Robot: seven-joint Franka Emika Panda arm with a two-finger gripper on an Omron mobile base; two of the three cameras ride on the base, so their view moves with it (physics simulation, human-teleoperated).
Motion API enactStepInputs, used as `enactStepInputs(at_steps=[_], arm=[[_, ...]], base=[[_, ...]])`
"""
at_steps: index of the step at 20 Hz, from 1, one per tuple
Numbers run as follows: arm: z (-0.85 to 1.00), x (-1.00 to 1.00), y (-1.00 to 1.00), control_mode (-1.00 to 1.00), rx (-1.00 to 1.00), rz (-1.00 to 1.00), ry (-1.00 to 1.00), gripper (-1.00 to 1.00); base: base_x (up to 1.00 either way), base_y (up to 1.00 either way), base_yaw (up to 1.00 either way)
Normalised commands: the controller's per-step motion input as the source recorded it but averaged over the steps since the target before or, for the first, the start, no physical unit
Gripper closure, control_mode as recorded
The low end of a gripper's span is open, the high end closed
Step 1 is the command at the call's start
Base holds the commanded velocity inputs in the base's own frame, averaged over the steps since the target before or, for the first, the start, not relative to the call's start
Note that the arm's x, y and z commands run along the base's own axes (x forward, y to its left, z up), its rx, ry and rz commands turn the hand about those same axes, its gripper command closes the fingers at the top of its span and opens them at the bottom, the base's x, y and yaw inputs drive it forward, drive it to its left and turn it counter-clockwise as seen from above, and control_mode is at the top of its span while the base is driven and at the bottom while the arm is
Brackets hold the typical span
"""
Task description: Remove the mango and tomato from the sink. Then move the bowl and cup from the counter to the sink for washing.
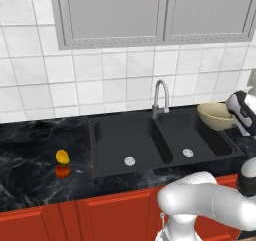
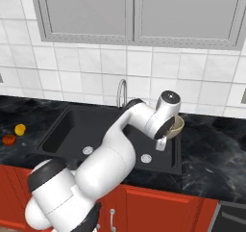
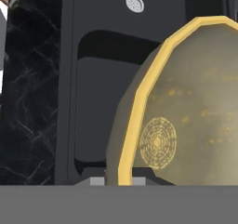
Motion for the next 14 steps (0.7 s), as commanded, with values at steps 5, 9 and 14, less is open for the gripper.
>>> enactStepInputs(at_steps=[5, 9, 14], arm=[[-0.19, 0.16, 0.25, -1.0, -0.02, 0.08, 0.0, 1.0], [-0.22, 0.21, 0.14, -1.0, 0.0, 0.09, 0.0, 1.0], [-0.23, 0.21, 0.12, -1.0, 0.0, 0.14, 0.02, 1.0]], base=[[0.0, 0.0, 0.0], [0.0, 0.0, 0.0], [0.0, 0.0, 0.0]])
